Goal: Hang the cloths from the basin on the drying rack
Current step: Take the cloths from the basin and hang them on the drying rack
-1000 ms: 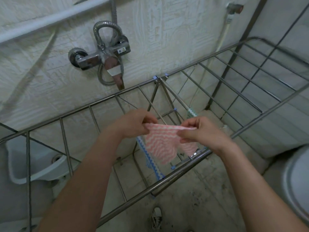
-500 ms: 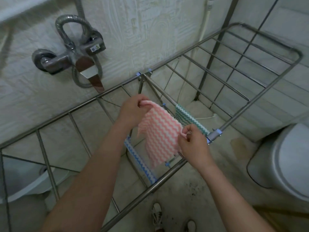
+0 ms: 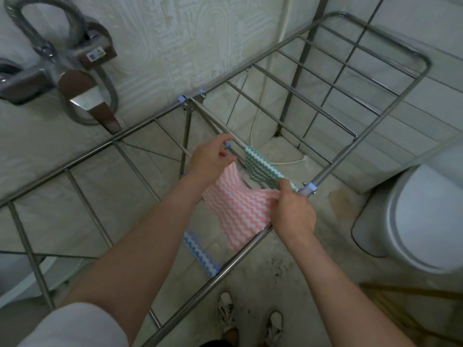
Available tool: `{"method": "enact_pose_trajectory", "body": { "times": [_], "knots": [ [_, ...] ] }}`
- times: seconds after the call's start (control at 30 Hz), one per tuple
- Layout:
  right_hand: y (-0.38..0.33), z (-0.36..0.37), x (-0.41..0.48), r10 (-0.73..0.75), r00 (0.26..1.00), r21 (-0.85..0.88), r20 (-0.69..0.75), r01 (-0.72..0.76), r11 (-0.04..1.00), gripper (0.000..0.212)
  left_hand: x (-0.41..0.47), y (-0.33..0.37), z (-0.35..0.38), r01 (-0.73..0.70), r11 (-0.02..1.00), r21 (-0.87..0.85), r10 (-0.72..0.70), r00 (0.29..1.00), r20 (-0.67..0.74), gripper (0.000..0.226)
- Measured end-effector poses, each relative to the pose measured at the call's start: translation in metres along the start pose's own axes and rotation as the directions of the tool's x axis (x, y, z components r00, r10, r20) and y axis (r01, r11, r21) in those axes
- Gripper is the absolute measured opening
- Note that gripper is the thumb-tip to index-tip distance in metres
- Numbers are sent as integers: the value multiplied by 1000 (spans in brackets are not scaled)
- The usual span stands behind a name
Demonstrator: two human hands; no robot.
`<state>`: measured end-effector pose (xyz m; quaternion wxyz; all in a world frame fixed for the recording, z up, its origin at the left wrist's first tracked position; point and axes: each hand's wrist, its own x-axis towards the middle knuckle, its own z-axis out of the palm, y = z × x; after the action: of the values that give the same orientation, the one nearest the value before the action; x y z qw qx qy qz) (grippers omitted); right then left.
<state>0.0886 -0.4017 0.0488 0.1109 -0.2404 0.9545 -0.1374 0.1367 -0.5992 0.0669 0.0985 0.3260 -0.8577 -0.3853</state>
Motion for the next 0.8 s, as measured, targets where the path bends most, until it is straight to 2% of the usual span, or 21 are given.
{"method": "enact_pose_trajectory", "body": {
  "times": [0.1,0.17,0.23,0.3,0.37,0.43,0.57,0.67,0.73,0.8],
  "knots": [
    [-2,-8,-7,-86,995,89,-40,90,992,35,-11,-14,-11,55,988,147,-45,997,-70,19],
    [0,-10,-13,-221,975,145,32,214,966,28,-23,-25,-18,145,976,164,-127,985,-113,10],
    [0,-10,-19,-298,939,133,172,277,952,21,-34,-37,-19,210,972,104,-203,976,-73,14],
    [1,-10,-22,-309,918,112,250,290,951,17,-38,-43,-16,253,967,-32,-253,967,8,17],
    [-1,-11,-23,-311,917,114,250,291,950,15,-40,-45,-12,288,944,-163,-282,958,55,18],
    [-4,-11,-25,-332,919,92,211,320,943,14,-40,-45,-10,297,935,-193,-293,955,47,19],
    [-3,-6,-31,-383,920,22,79,383,924,12,-38,-42,-15,229,967,-112,-237,970,-58,8],
    [2,-3,-36,-399,916,34,32,398,917,21,-39,-43,-17,153,986,71,-148,986,-71,11],
    [3,-3,-38,-406,912,25,66,405,914,28,-41,-46,-16,60,976,208,-47,996,-71,18],
    [2,-4,-40,-405,911,-15,77,407,913,26,-42,-47,-14,-96,954,285,110,993,-33,25]
  ]
}}
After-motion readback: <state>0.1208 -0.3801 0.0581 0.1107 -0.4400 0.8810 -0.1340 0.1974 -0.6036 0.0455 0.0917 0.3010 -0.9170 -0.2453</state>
